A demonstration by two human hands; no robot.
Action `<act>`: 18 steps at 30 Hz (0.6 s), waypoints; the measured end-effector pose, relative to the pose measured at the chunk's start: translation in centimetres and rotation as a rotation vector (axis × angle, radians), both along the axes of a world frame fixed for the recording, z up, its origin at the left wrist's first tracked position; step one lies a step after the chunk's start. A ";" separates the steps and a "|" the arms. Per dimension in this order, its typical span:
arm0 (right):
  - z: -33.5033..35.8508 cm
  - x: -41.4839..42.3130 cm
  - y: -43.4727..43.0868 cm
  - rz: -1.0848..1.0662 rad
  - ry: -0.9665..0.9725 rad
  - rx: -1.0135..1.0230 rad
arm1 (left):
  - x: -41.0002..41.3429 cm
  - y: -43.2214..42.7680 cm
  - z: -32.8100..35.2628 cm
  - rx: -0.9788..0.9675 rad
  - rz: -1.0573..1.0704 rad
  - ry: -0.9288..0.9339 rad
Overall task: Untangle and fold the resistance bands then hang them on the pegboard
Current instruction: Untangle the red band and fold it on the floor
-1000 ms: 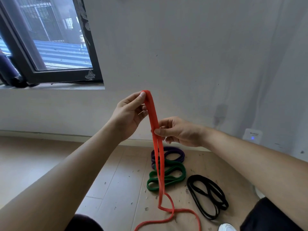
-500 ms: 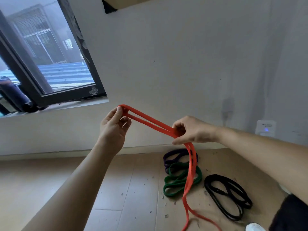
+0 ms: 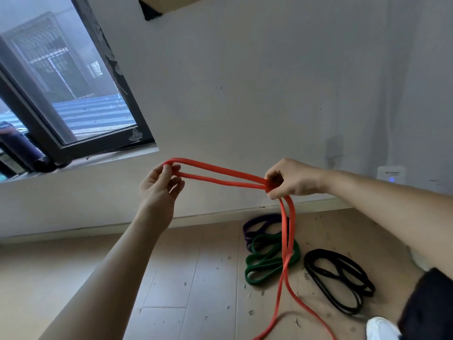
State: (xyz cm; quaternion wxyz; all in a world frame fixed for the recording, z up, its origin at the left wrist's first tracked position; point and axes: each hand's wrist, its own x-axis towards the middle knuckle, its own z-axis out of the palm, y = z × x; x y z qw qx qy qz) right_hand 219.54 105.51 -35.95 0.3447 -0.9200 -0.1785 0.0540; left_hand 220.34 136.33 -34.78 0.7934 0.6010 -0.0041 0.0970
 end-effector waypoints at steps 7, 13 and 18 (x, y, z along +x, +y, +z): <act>1.3 -0.6 -1.2 0.038 -0.042 0.073 | -0.5 2.8 -3.6 0.671 -0.149 0.186; 1.8 -1.3 -1.2 0.063 -0.040 0.058 | -0.9 3.1 -3.5 0.988 -0.356 0.174; 2.2 -2.0 0.2 0.124 -0.033 0.100 | -1.9 -0.1 -2.5 1.095 -0.495 0.006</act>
